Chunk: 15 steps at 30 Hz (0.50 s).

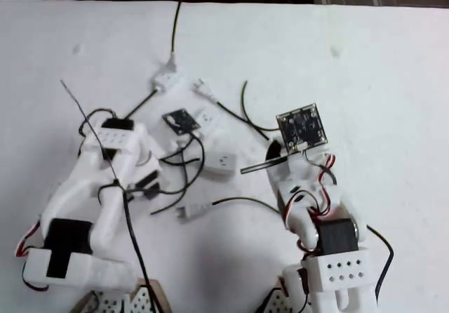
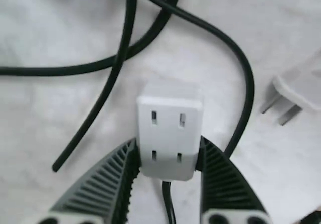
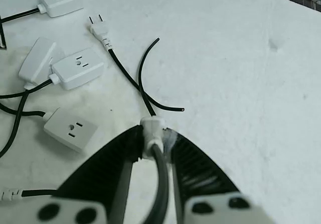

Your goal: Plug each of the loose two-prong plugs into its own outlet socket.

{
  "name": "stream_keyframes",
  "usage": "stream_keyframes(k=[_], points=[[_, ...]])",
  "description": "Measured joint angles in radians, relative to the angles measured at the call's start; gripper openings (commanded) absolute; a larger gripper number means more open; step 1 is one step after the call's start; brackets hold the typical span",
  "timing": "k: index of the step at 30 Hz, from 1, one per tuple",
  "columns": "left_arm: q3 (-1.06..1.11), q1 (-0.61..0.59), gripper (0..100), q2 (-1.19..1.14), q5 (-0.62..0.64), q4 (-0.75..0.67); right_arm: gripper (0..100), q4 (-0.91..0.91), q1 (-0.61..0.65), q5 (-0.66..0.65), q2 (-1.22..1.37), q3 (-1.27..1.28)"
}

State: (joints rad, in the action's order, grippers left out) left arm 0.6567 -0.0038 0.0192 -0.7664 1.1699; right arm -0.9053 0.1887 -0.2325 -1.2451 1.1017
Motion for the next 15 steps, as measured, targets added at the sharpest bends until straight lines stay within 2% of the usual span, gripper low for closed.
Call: stream_keyframes(k=[4, 7, 15], points=[[-0.002, 0.000, 25, -0.008, 0.051, -0.003, 1.8, 0.000, 0.020, 0.000, -0.002, 0.011], [-0.002, 0.002, 24, 0.018, 0.098, 0.002, 1.8, 0.000, 0.054, 0.000, -0.002, 0.014], [-0.002, -0.080, 24, 0.279, 0.110, 0.087, 1.8, -0.009, 0.074, 0.000, -0.002, 0.014]])
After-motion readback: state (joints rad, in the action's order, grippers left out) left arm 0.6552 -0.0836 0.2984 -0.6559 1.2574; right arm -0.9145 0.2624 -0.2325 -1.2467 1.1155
